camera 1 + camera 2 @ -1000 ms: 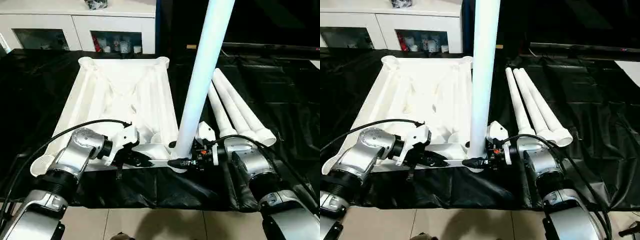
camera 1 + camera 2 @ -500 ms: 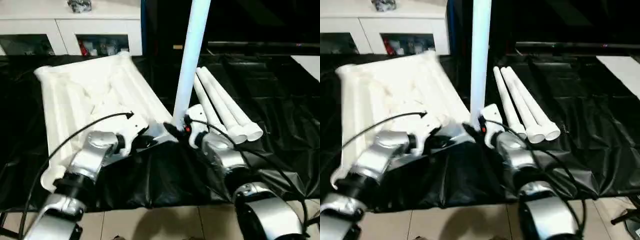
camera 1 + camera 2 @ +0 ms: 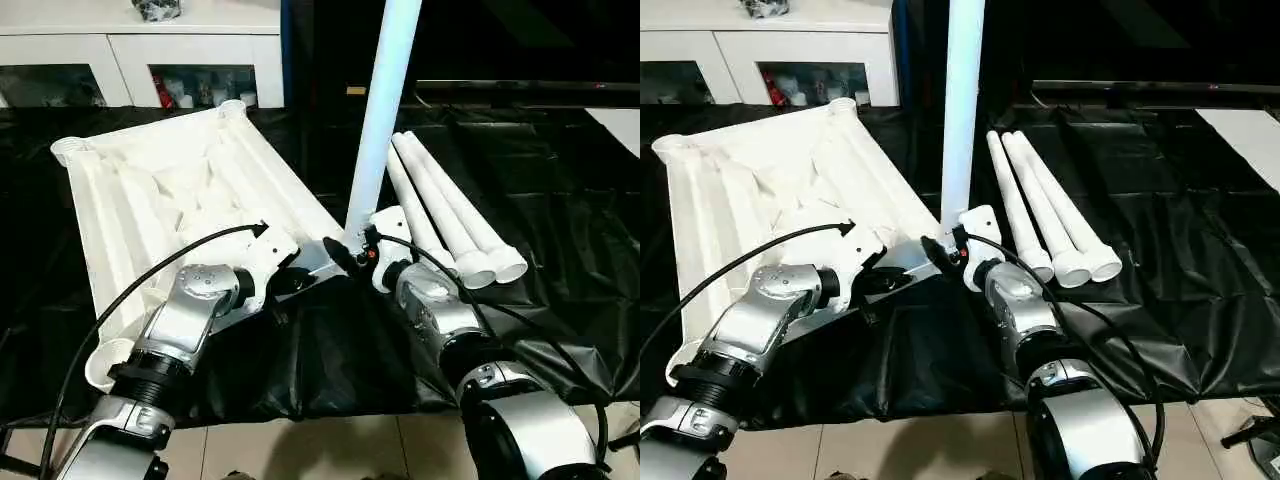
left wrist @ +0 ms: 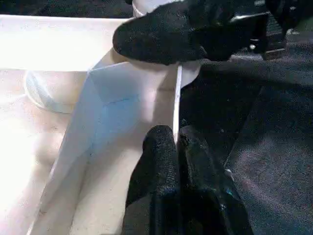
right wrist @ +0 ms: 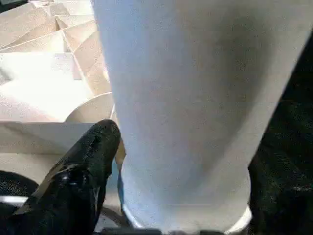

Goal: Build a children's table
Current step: Rotate leg to tighten, then rotate table base

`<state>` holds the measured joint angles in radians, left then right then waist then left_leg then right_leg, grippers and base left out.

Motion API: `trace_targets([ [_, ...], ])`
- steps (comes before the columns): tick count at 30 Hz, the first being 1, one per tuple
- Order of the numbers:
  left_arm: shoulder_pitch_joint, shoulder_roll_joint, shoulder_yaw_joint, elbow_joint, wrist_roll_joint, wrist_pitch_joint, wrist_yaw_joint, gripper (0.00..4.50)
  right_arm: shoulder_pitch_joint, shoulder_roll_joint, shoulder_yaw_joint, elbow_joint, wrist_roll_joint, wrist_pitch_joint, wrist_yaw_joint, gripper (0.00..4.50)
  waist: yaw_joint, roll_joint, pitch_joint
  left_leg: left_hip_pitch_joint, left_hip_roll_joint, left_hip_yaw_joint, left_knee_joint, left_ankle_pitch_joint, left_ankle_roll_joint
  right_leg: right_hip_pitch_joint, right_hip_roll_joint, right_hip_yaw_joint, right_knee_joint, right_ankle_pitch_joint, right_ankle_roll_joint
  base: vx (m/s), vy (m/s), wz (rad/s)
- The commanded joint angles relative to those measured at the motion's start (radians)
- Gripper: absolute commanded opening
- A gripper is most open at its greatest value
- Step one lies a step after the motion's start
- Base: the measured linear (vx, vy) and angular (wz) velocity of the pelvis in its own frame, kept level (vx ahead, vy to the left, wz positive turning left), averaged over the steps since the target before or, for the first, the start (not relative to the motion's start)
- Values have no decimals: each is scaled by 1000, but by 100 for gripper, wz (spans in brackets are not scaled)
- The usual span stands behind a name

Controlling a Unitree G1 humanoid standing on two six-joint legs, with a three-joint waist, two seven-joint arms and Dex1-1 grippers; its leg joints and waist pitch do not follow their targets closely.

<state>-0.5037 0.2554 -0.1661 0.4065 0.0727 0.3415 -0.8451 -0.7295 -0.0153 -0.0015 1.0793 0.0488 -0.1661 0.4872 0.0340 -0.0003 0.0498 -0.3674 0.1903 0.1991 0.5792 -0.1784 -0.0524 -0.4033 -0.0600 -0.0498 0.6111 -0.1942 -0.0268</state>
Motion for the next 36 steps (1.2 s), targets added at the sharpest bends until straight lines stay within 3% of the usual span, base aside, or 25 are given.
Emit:
trace_targets([
  [1, 6, -8, 9, -32, -31, 3, 24, 0, 28, -14, 14, 22, -2, 9, 47, 392, 4, 7, -62, 9, 43, -22, -59, -184, 49, 50, -80, 47, -70, -120, -238, 0, 0, 0],
  [8, -16, 1, 7, -15, -18, 25, 39, 0, 101, -126, 18, -137, 31, 17, 248, 392, 10, -2, -64, 4, 42, -20, -53, -151, 87, 59, -79, 45, -66, -70, -248, 0, 0, 0],
  [14, -29, -3, 13, 1, -9, 47, 67, 0, 195, -247, 26, -338, 74, 78, 399, 392, 12, -10, -62, 1, 39, -21, -49, -147, 105, 60, -78, 42, -71, -106, -235, 0, 0, 0],
  [18, -26, -7, 13, -16, -13, 51, 75, 0, 241, -278, 25, -442, 109, 137, 459, 392, 12, -6, -62, 2, 39, -22, -49, -149, 110, 57, -76, 41, -76, -136, -224, 0, 0, 0],
  [20, -27, -19, 25, -33, -25, 40, 86, 0, 269, -284, 36, -501, 114, 170, 467, 392, 13, 0, -62, 4, 42, -23, -49, -153, 106, 55, -76, 40, -76, -134, -228, 0, 0, 0],
  [21, -27, -19, 25, -33, -27, 40, 86, 44, 269, -284, 36, -502, 114, 171, 466, 398, 12, -3, -63, 4, 42, -23, -49, -150, 105, 56, -75, 40, -76, -127, -229, 0, 0, 0],
  [22, -29, -22, 32, -44, -44, 46, 72, 55, 277, -281, 40, -523, 111, 185, 459, 398, 12, -4, -64, 3, 42, -24, -49, -146, 103, 56, -75, 39, -74, -117, -233, 0, 0, 0],
  [25, -44, -14, 45, -68, -53, 27, 90, 58, 291, -260, 59, -576, 94, 237, 414, 398, 16, 3, -64, 5, 43, -25, -49, -143, 95, 54, -77, 39, -72, -95, -246, 0, 0, 0],
  [27, -53, -10, 59, -74, -59, 30, 100, 68, 295, -253, 70, -591, 82, 255, 393, 398, 17, -2, -62, 5, 42, -24, -50, -160, 90, 55, -75, 39, -75, -112, -238, 0, 0, 0],
  [31, -62, 37, 54, -72, -33, 30, 91, 68, 295, -226, 78, -603, 67, 264, 354, 398, 23, 1, -59, 9, 43, -27, -55, -182, 60, 50, -77, 39, -78, -173, -215, 0, 0, 0],
  [32, -59, 48, 65, -75, -33, 41, 98, 68, 301, -225, 82, -616, 69, 274, 356, 398, 23, 8, -60, 10, 43, -27, -55, -184, 54, 50, -76, 40, -77, -167, -210, 0, 0, 0],
  [36, -59, 68, 94, -79, -42, 66, 109, 68, 310, -226, 90, -635, 70, 288, 358, 398, 28, 7, -62, 8, 42, -26, -53, -160, 51, 53, -76, 41, -70, -95, -221, 0, 0, 0],
])
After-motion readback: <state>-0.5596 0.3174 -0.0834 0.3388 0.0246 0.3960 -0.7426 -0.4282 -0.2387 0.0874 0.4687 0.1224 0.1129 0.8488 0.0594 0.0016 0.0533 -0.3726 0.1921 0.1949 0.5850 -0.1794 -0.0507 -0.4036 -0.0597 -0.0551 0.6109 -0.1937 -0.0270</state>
